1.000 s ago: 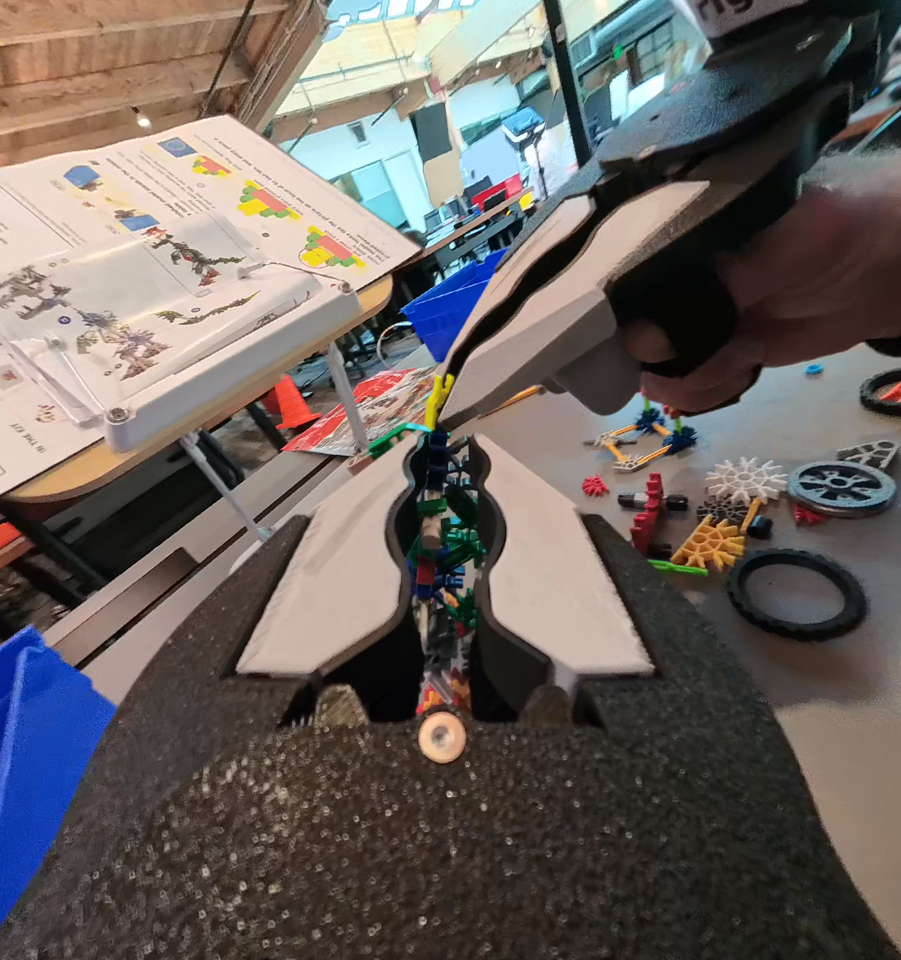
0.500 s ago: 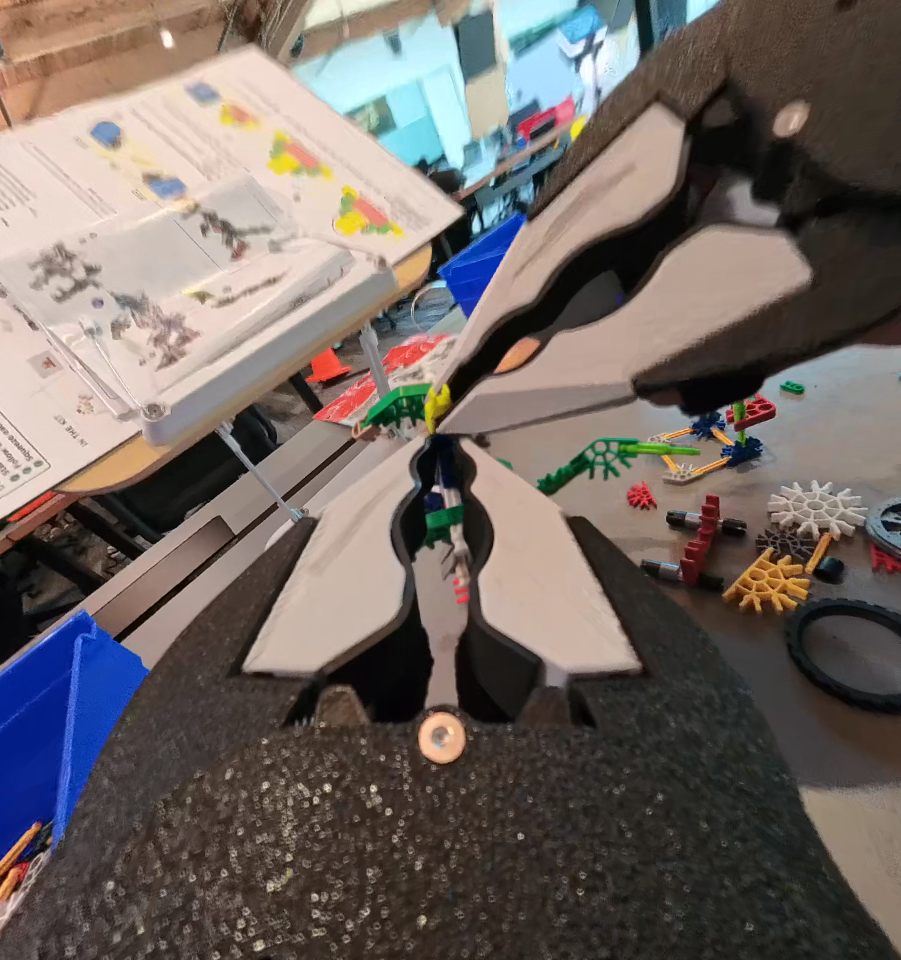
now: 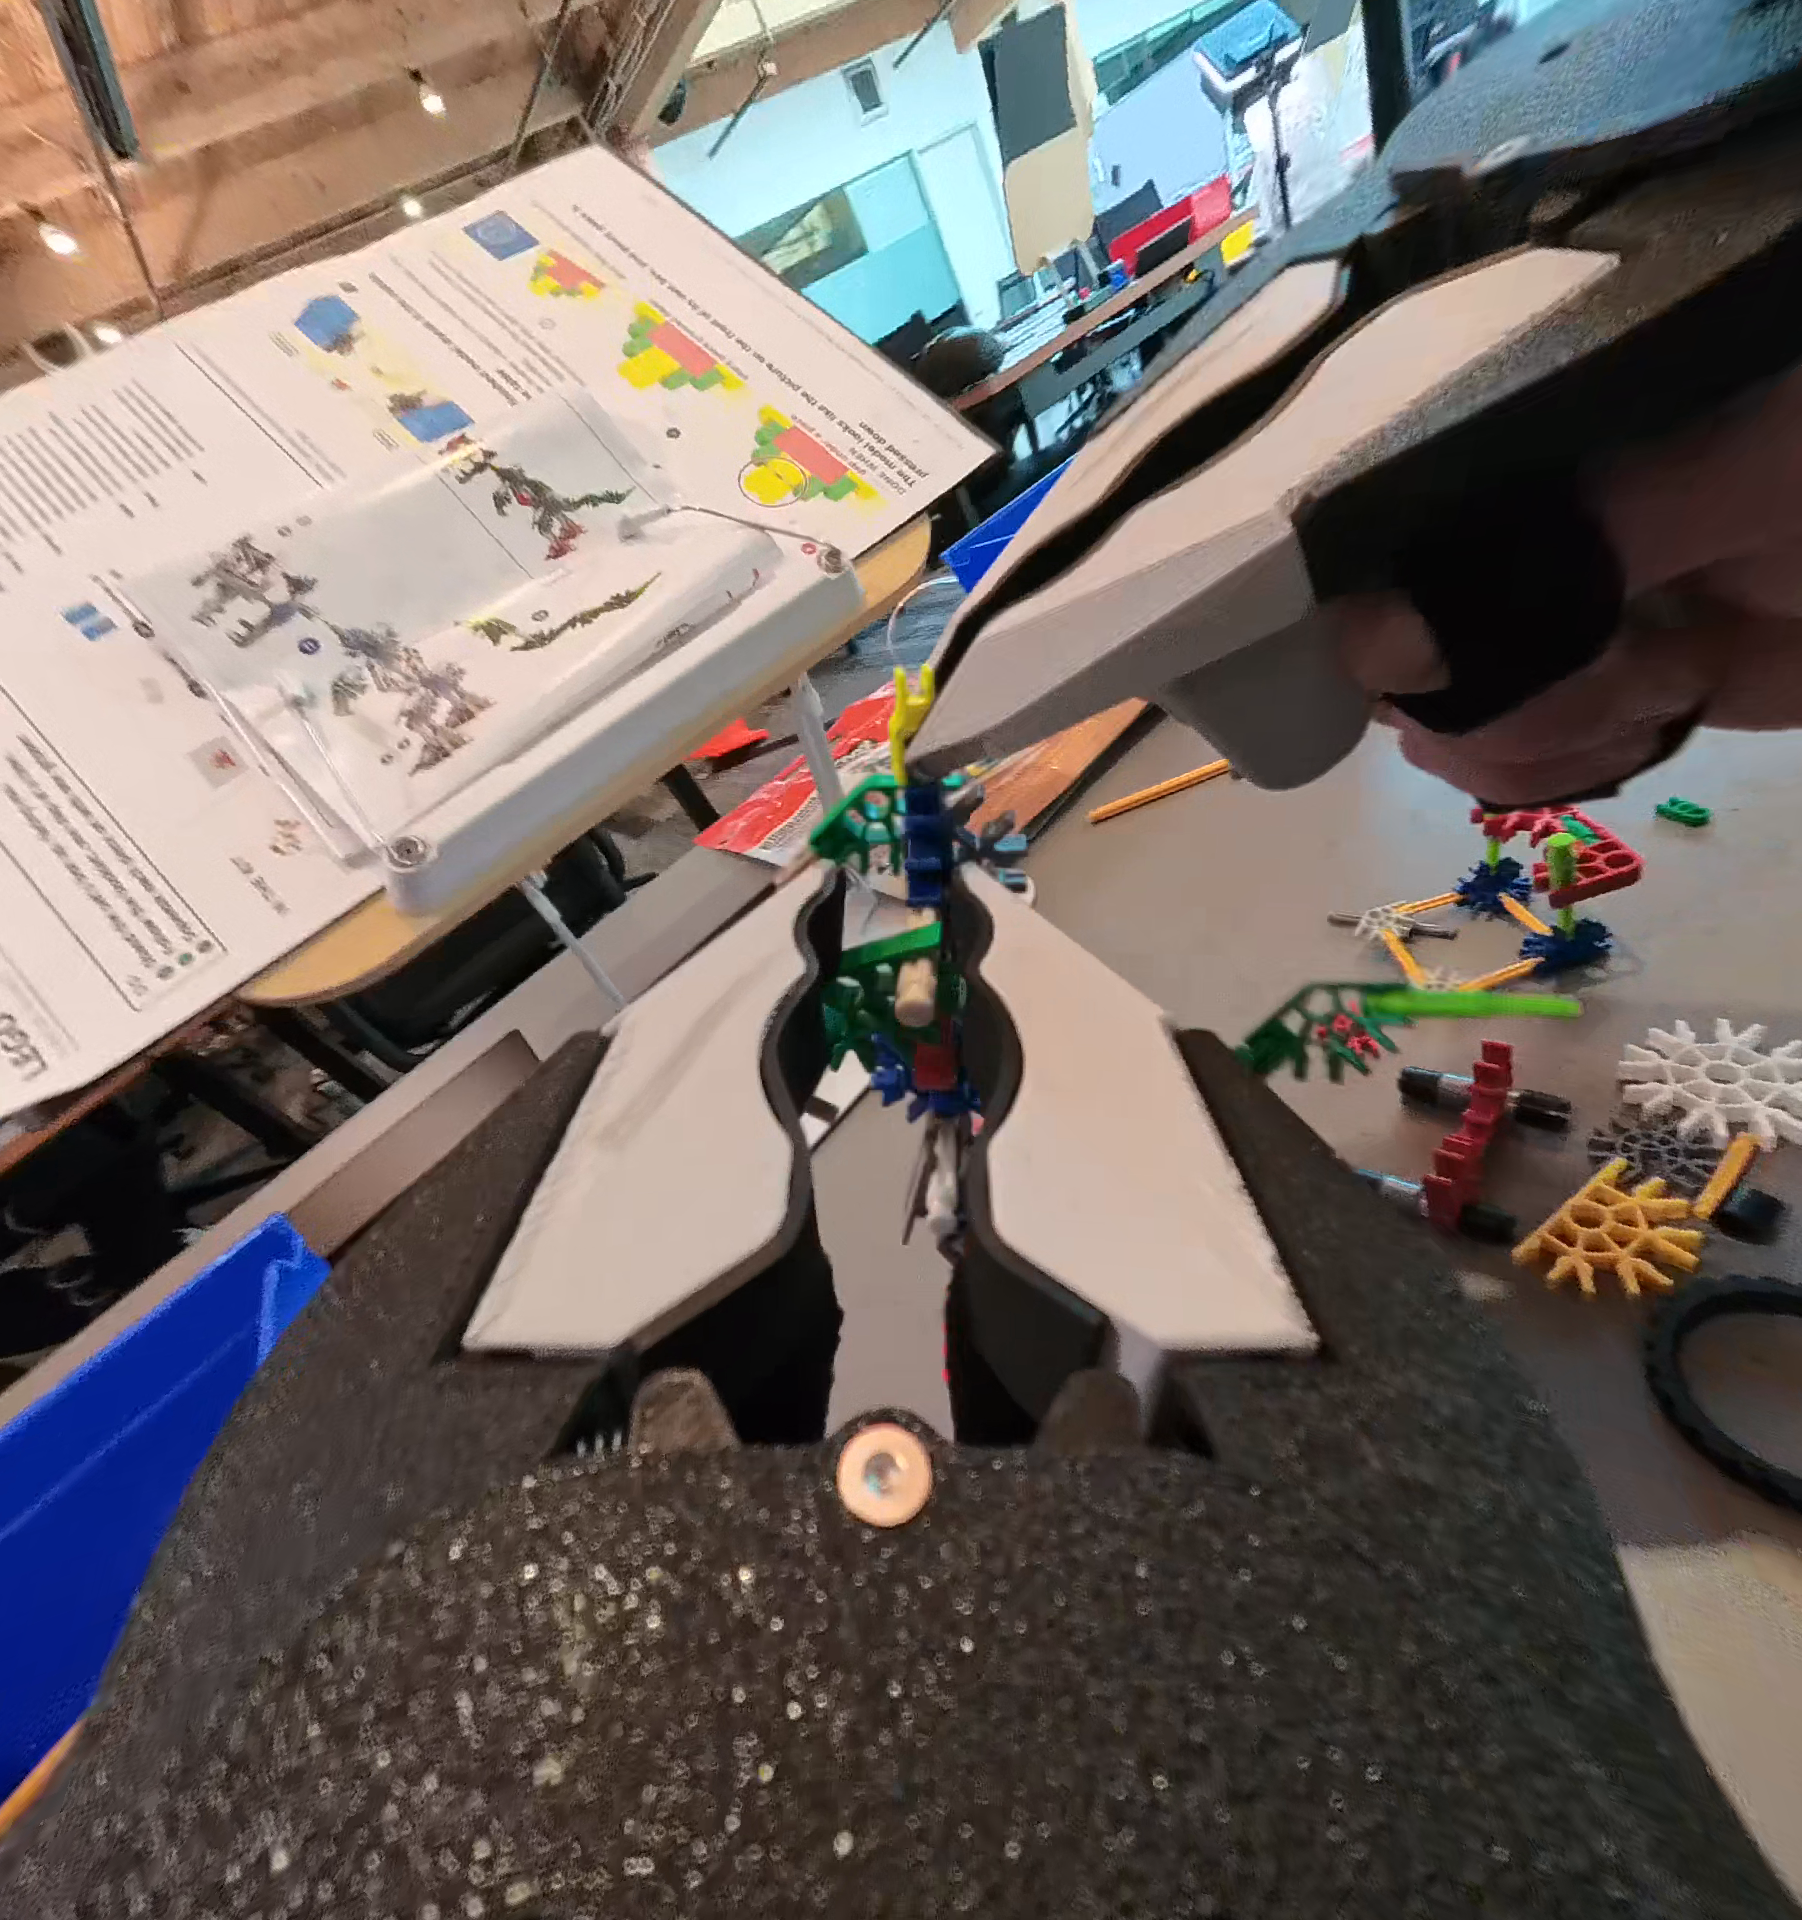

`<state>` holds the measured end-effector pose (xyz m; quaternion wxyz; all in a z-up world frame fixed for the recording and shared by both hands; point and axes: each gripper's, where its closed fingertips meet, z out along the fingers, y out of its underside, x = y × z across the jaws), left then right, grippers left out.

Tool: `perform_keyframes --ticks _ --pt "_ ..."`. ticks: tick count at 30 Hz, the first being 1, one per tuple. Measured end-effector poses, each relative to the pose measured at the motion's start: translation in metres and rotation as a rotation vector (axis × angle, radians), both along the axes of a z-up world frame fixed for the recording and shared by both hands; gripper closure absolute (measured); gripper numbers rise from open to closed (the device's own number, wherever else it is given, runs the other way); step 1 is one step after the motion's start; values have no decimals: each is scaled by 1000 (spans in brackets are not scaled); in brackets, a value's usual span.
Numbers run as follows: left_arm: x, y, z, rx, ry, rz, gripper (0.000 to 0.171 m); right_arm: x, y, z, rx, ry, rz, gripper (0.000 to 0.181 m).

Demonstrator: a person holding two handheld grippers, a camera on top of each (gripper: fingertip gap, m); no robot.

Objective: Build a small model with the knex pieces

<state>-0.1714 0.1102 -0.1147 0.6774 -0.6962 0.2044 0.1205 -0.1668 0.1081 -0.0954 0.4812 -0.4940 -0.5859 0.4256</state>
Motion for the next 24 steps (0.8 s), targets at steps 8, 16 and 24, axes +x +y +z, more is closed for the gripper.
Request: perform_keyframes --ticks 8,16,24 --pt "11 4 -5 -83 117 -14 168 4 2 -3 -72 -23 31 177" --pt "16 9 -2 -134 125 -38 169 3 8 4 287 -41 -36 176" --pt "18 16 2 -160 53 -69 171 2 15 10 571 -21 -144 177"
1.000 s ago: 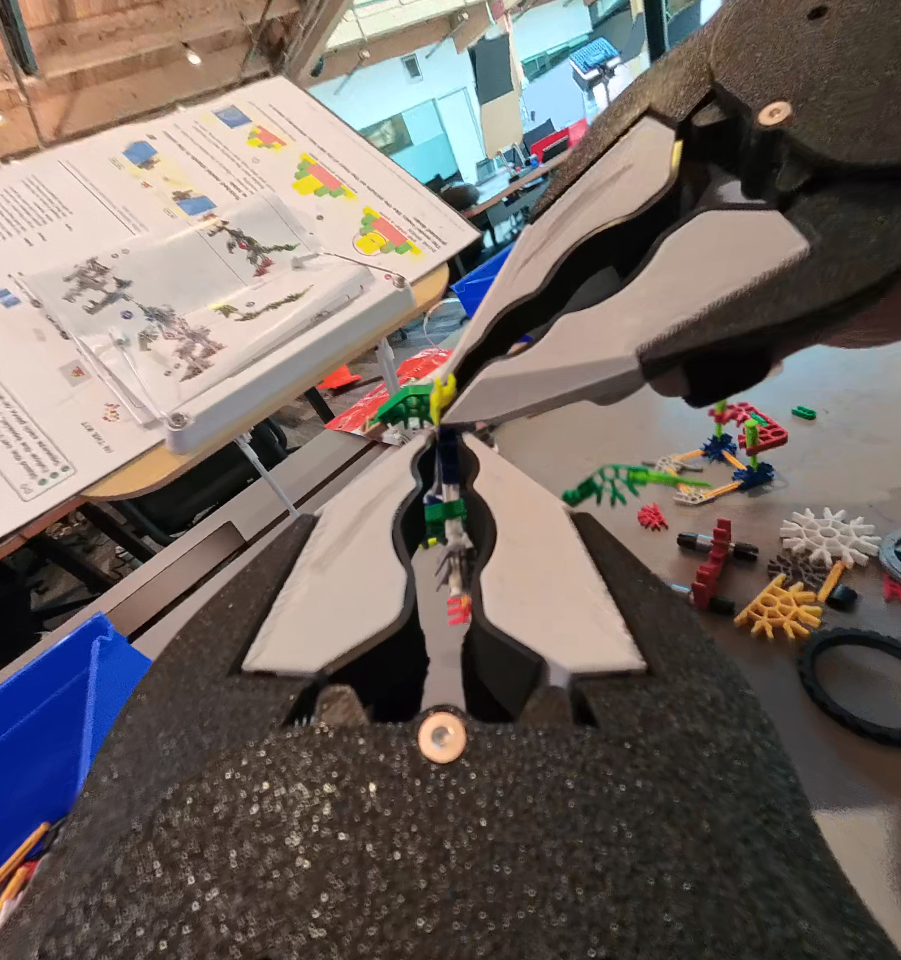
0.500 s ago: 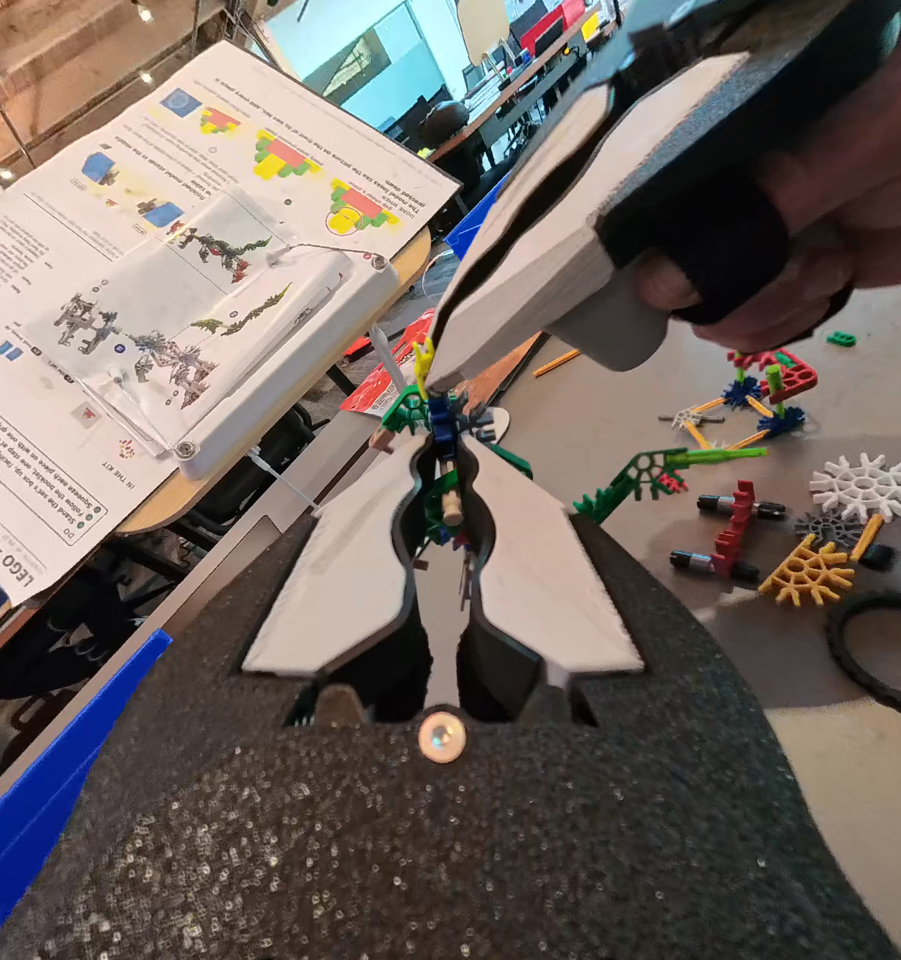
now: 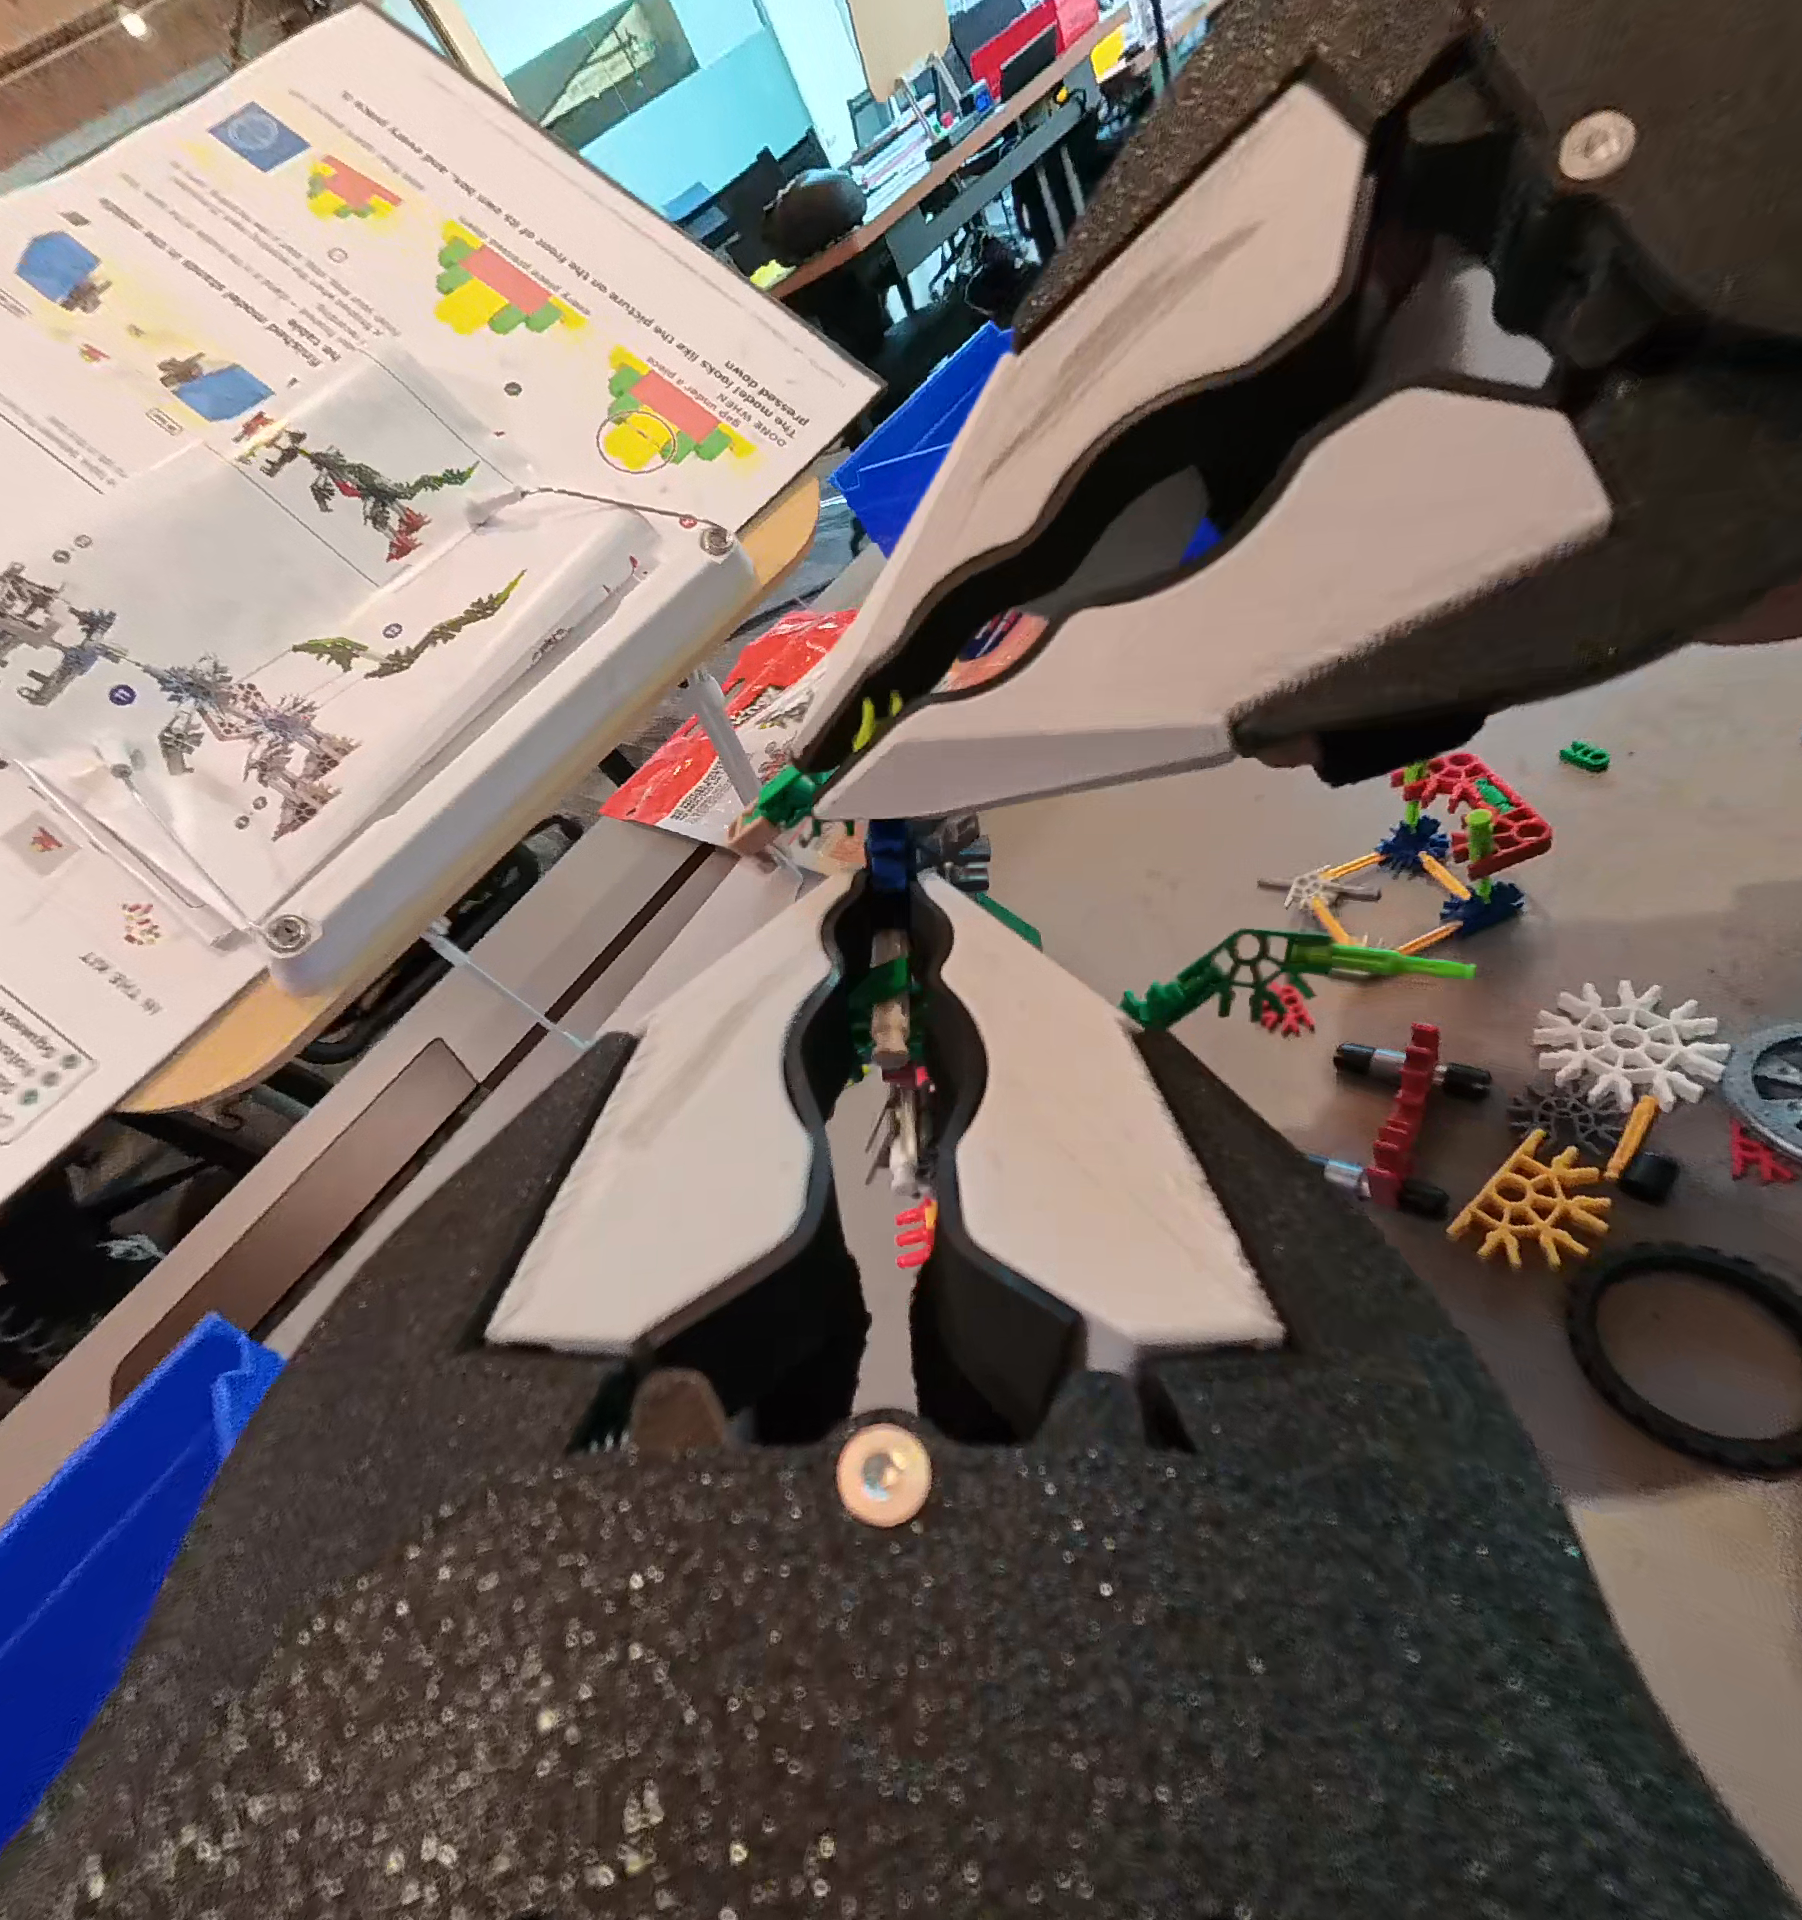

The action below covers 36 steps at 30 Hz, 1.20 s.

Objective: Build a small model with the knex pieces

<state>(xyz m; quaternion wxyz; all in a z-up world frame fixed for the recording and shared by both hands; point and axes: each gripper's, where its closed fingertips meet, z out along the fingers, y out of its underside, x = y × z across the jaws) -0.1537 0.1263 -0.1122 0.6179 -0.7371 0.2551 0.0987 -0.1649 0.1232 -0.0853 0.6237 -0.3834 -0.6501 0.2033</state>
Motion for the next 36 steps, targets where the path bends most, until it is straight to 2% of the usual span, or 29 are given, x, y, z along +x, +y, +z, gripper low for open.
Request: perform_keyframes --ticks 8,14,16,19,21,28,36 --pt "0 8 -3 -67 -83 -20 171 -5 5 0 341 -37 -72 178" --pt "0 14 -8 -120 -125 -43 170 -9 6 -4 501 -67 -57 179" --pt "0 15 -8 -122 -139 -49 170 -9 6 -4 448 -83 -24 179" --pt "3 15 0 -73 -138 -43 170 -6 3 3 118 -47 38 181" --pt "5 16 2 -63 -118 -33 170 -3 3 2 120 -28 25 181" --pt "9 16 -6 -97 -128 -46 170 1 3 -3 546 -72 -39 180" --pt "9 16 -14 -181 -189 -74 170 -3 3 -8 904 -169 54 181"
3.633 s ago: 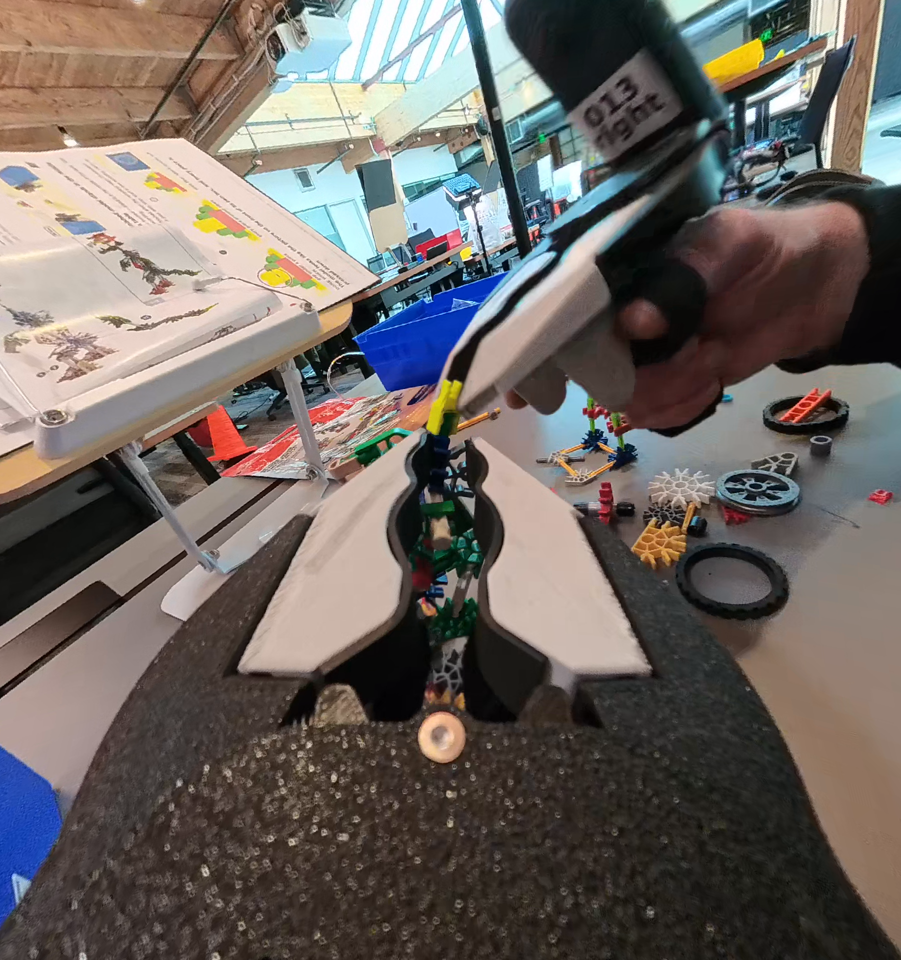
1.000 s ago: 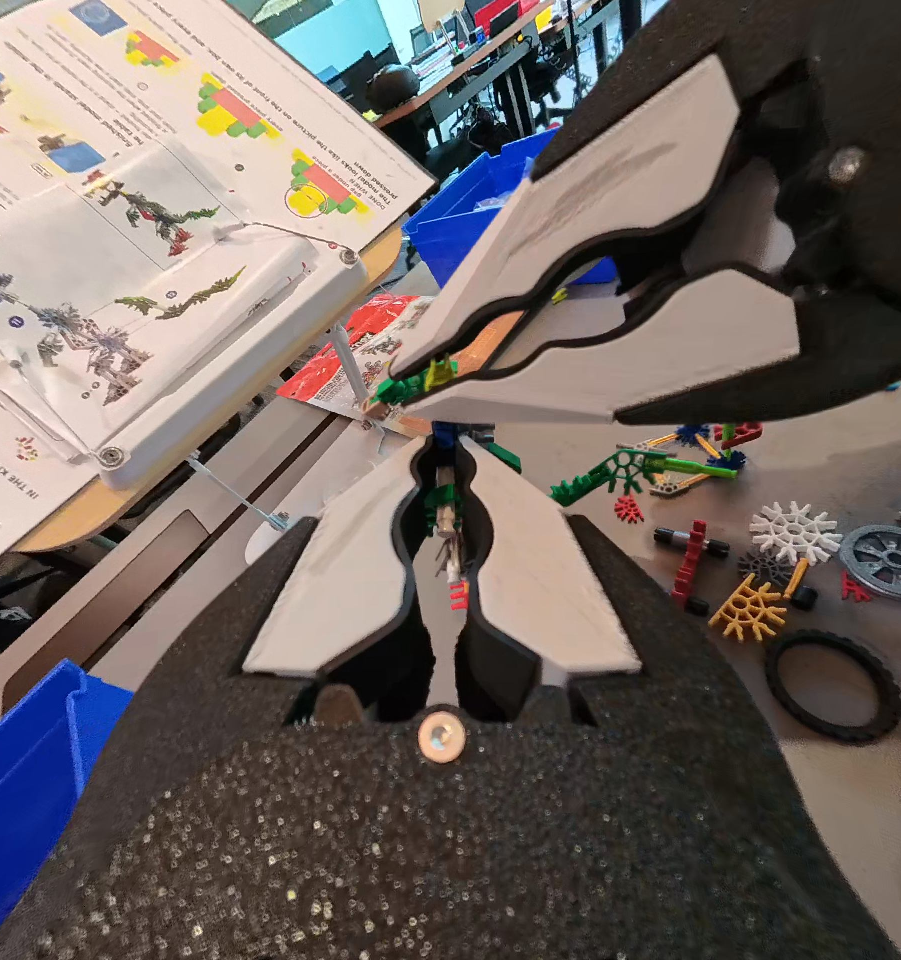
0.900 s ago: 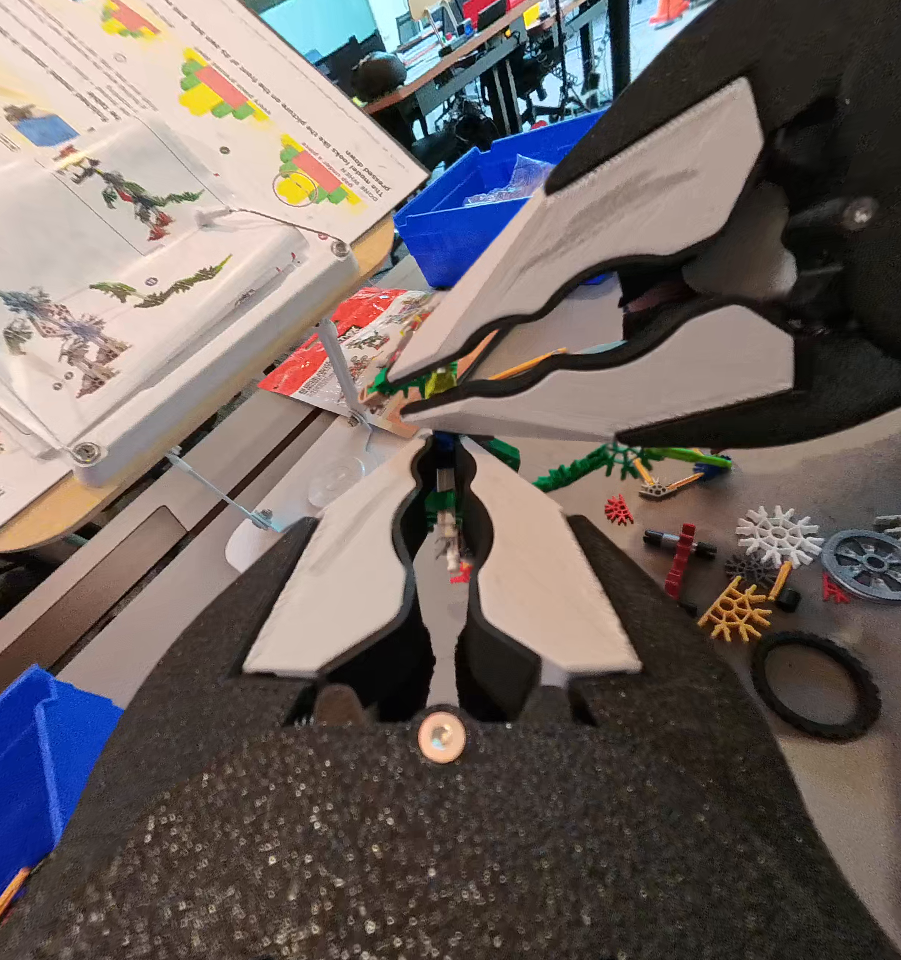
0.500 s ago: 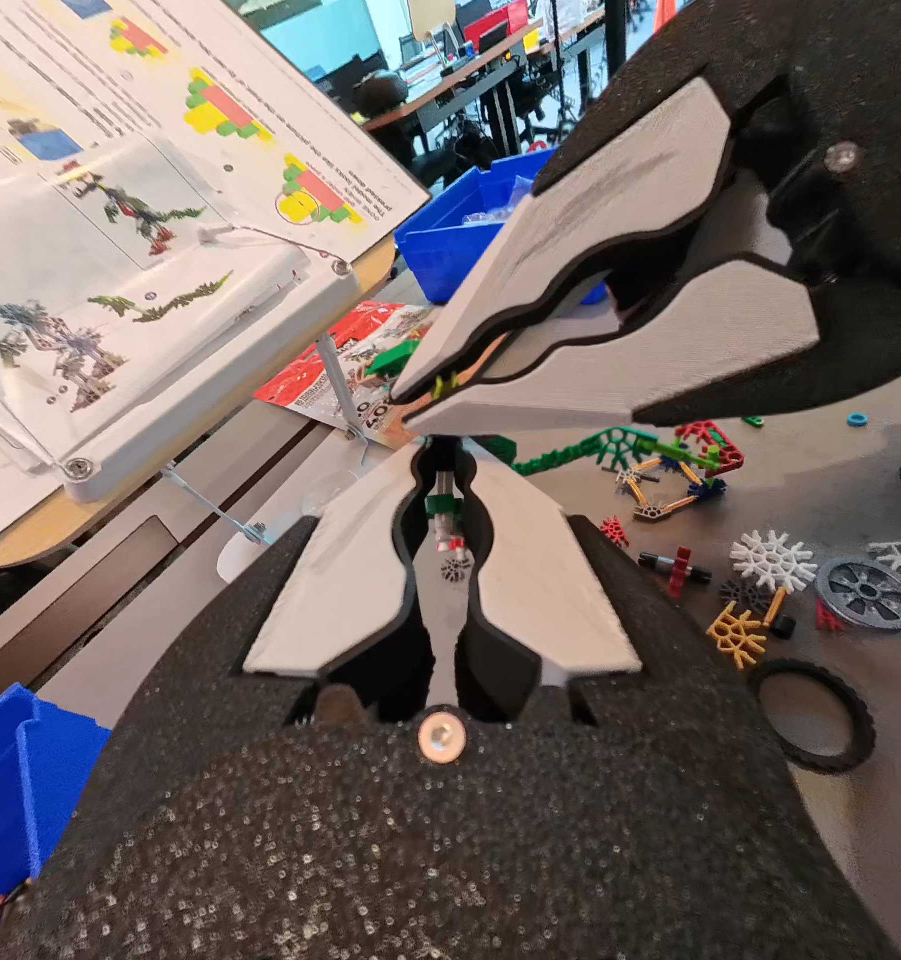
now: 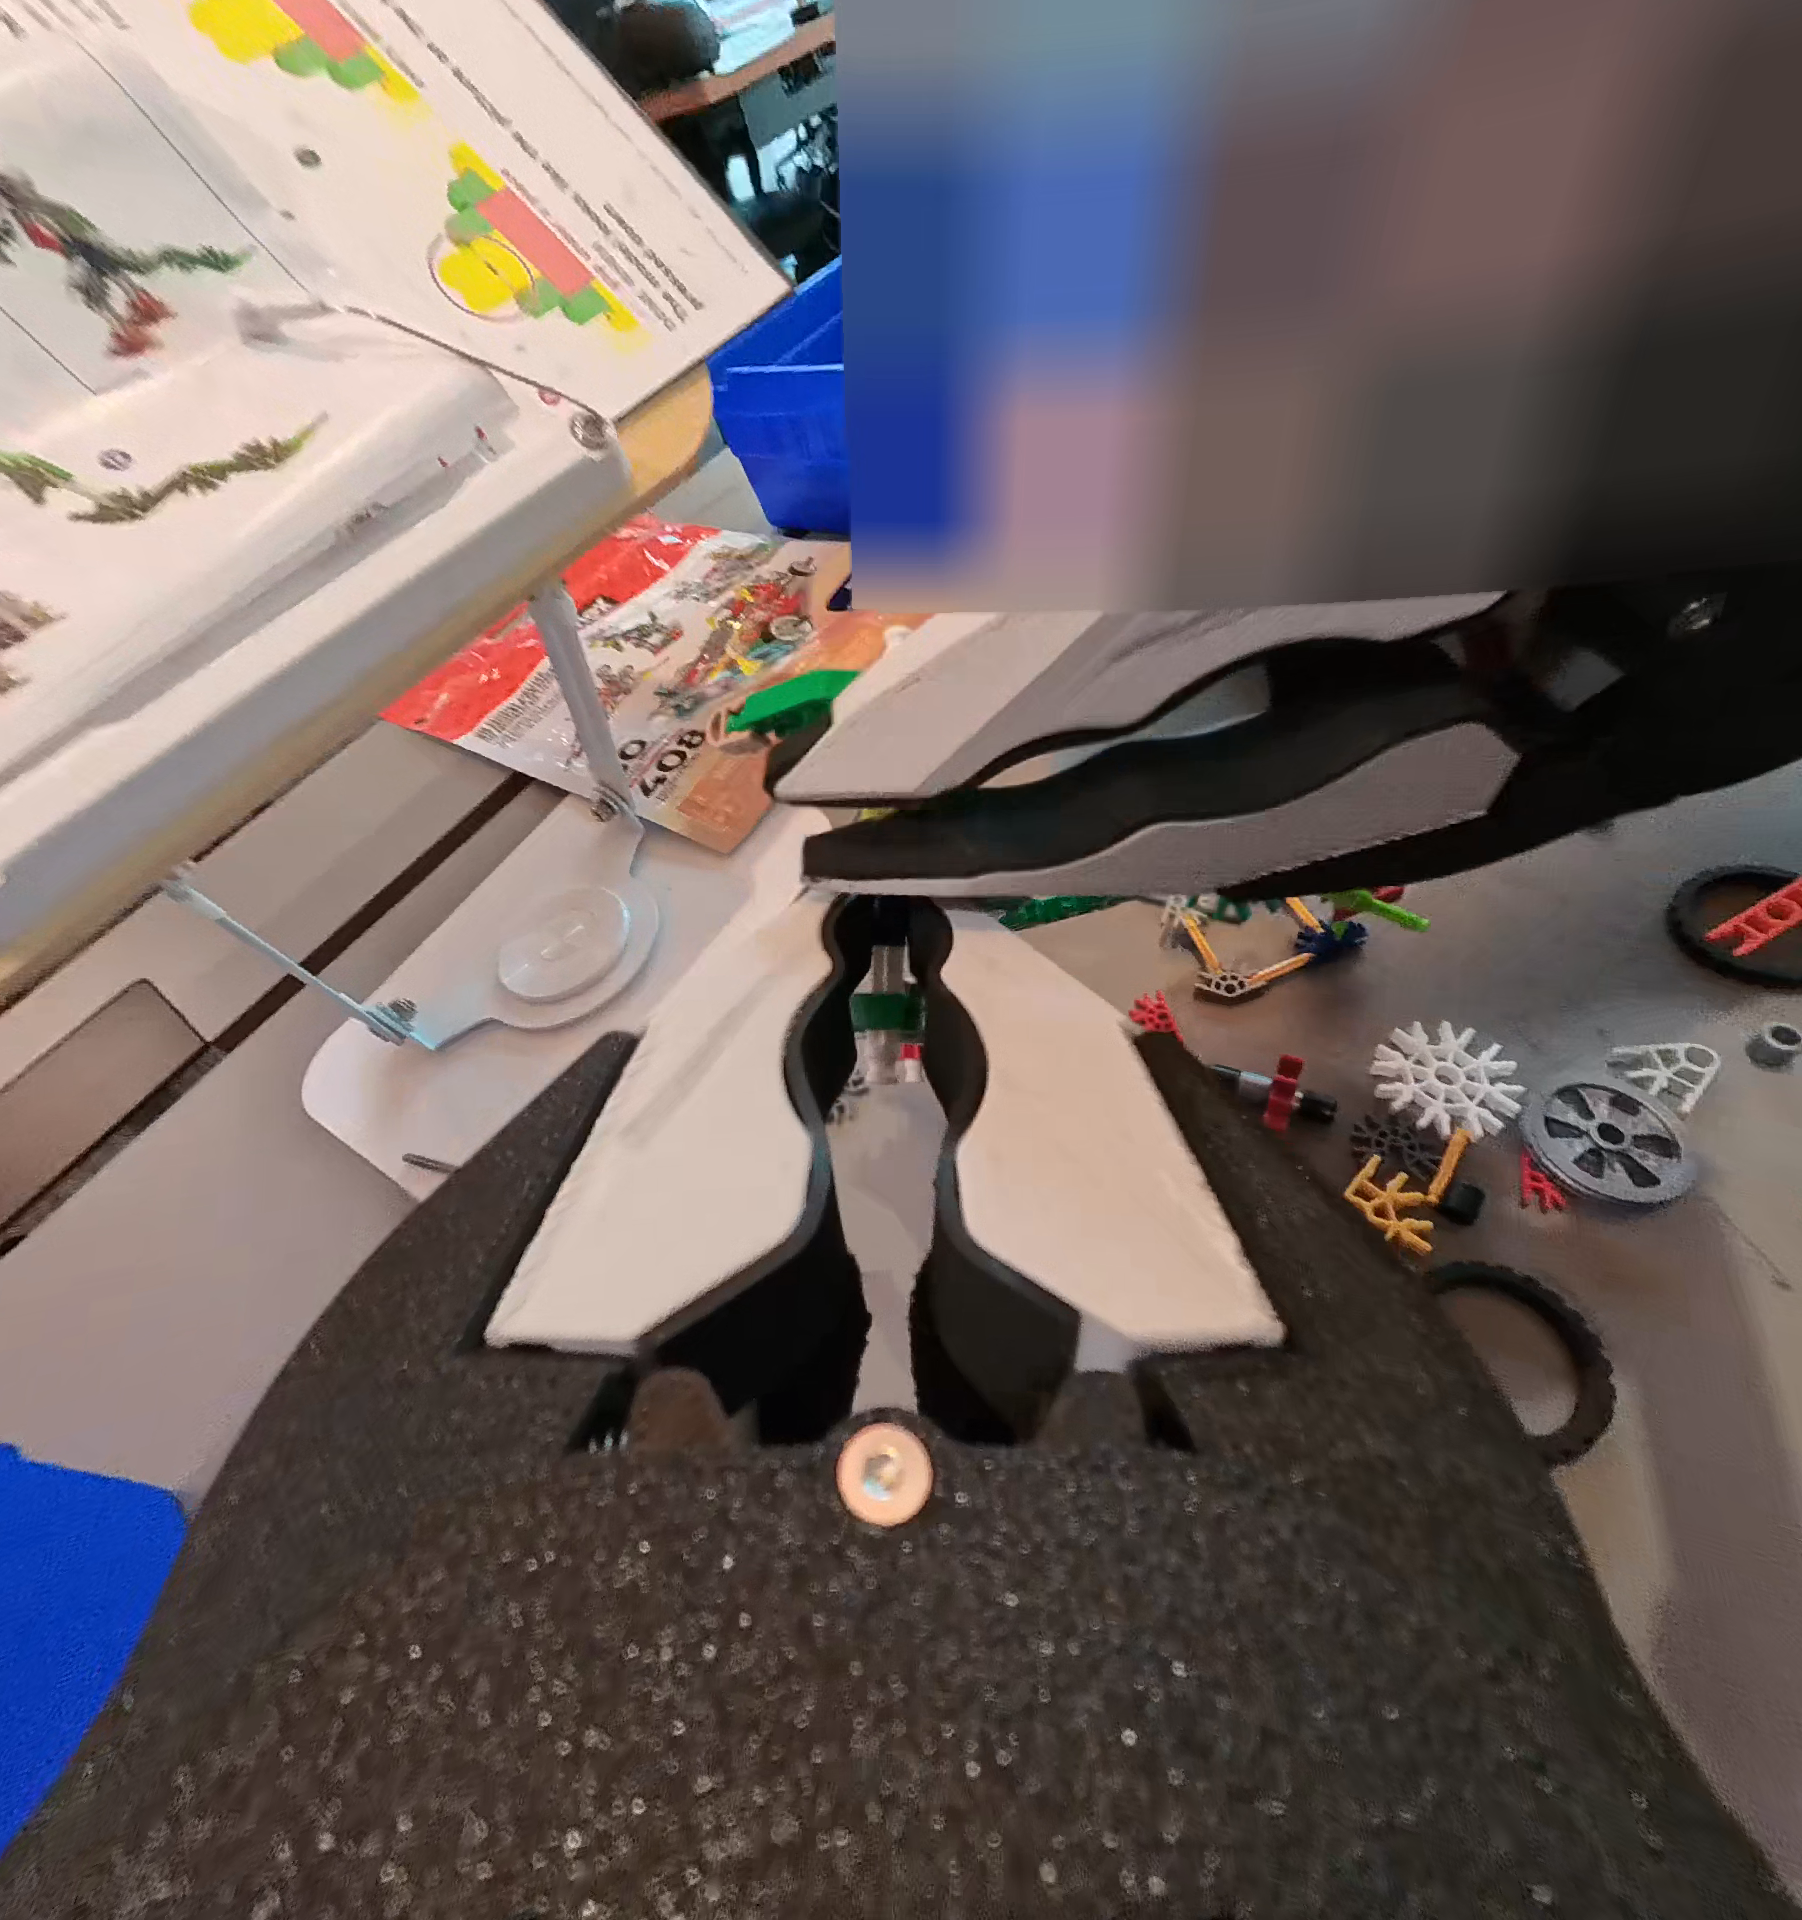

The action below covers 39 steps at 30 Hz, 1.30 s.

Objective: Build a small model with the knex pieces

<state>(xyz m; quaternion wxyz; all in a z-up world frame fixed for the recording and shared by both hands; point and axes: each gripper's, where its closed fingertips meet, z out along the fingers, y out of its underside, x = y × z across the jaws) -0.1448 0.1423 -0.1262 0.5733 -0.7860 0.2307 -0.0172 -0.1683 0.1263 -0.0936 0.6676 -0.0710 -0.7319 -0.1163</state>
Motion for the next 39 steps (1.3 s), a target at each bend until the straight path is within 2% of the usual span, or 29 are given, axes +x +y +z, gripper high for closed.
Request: perform_keyframes --ticks 4,7,8,11,13,15,18,20,22,28,31,35,39 --pt "6 -1 -15 -60 -17 -27 170 4 -2 -13 125 -136 57 181" --pt "9 1 -11 -34 -5 -20 169 8 5 -8 -61 -141 46 181" --pt "9 2 -12 -36 17 -22 169 10 3 -11 -160 -142 42 181" --pt "11 2 -16 -25 63 -23 169 14 5 -15 -743 -161 -9 181" --pt "12 2 -15 -3 110 -10 169 21 5 -12 -1025 -161 -20 181" --pt "12 2 -17 5 173 6 169 27 4 -15 -1181 -184 -44 181" --pt "17 2 -19 19 238 9 169 35 3 -19 -1303 -223 -75 181" --pt "18 3 -22 29 294 22 169 39 4 -24 -1334 -264 -110 180" --pt "20 4 -24 48 326 24 169 44 10 -26 -1320 -269 -149 170" --pt "28 6 -31 93 417 21 169 57 12 -36 -1318 -327 -219 169" --pt "27 6 -32 136 469 40 168 65 9 -41 -1397 -353 -223 164" --pt "28 5 -33 187 495 54 169 67 11 -46 -1465 -287 -215 165" --pt "30 6 -34 234 535 58 168 66 11 -44 -1429 -233 -203 172"
